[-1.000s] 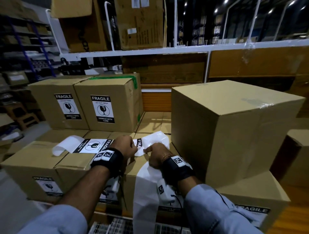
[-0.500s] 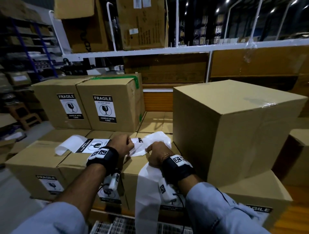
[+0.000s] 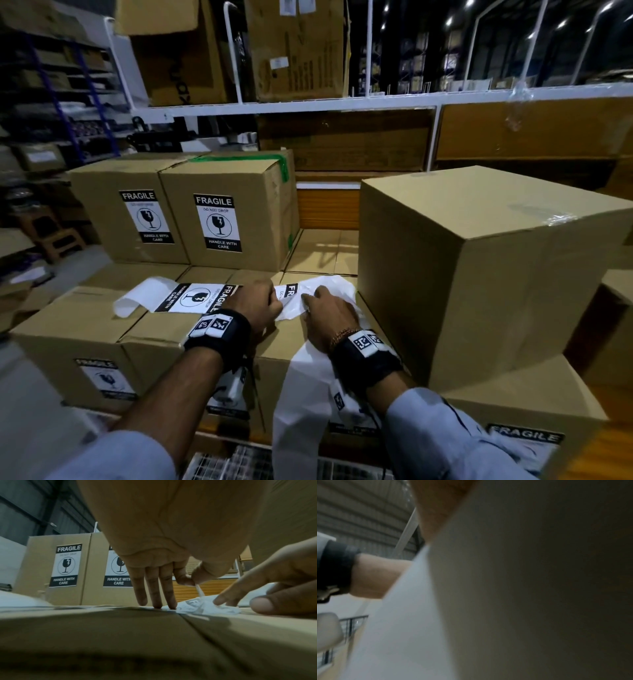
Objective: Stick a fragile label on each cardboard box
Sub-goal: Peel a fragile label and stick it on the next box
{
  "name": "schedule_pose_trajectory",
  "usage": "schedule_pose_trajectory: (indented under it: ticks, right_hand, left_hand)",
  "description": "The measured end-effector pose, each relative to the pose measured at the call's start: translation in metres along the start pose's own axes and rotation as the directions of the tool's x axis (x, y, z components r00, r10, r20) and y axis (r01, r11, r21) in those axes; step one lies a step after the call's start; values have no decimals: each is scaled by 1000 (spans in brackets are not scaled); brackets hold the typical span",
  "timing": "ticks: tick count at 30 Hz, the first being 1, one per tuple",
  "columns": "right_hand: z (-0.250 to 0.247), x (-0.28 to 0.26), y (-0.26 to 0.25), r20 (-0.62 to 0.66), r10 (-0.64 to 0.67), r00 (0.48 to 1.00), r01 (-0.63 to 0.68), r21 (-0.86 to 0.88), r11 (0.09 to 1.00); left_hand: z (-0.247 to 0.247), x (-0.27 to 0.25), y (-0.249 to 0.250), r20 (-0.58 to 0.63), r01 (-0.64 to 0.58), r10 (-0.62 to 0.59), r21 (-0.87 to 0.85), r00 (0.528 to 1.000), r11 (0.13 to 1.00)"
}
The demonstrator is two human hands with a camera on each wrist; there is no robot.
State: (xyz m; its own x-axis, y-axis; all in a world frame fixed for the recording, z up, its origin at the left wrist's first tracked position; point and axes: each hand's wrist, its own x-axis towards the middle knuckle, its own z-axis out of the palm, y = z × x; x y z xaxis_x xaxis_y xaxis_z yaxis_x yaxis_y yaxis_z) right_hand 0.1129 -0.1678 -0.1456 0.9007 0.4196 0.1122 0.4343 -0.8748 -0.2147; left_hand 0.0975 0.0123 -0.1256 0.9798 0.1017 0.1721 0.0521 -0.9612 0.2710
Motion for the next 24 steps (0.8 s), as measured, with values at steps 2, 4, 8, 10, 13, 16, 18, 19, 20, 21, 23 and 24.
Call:
schedule_pose_trajectory:
  ticks: [2,4,8,10,13,16,18,19,20,21,23,24]
  right_hand:
    - [0,0,-1,9,-1,1000,1,-23,1000]
    - [0,1,-2,19,14,1000,-13,-51,999]
    - [5,4,-4,47,61,997,-58,-52,997]
    - [7,4,-5,48,63,997,-60,-55,997]
    - [6,3,-4,32,58,998,-55,-67,996]
    - [6,4,-3,24,56,998,-55,-70,996]
    - [7,6,-2,31,64,997,-61,-70,996]
    - [8,6,-2,38,71,997,-69,-68,995]
    - [9,7,-1,46,78,996,-75,-70,995]
    - [10,7,-1,53,82,995,-78,-73,994]
    - [11,8,0,65,89,994,-84,-76,994]
    - [11,8,1,70,95,993,-89,-76,993]
  left_hand:
    - [0,-1,0,2,7,-7,-10,1000,1000]
    - [0,-2,-1,-11,2,-3,-35,1000,999]
    - [0,-3,-5,-35,22,-24,-52,999,998]
    - [0,-4,-7,-44,36,-39,-64,998,997]
    - [-1,-5,-8,-36,48,-51,-84,998,995]
    - [-3,-3,-9,-22,41,-43,-95,999,995]
    - [-6,-3,-10,-17,38,-40,-105,999,994]
    - [-6,-3,-11,-14,40,-41,-109,999,993]
    - [-7,-3,-12,-11,45,-47,-112,999,993]
    - [-8,-4,-13,-14,51,-53,-118,998,992]
    - [-9,-6,-15,-30,57,-62,-134,998,989]
    - [-9,-7,-16,-45,59,-65,-138,997,989]
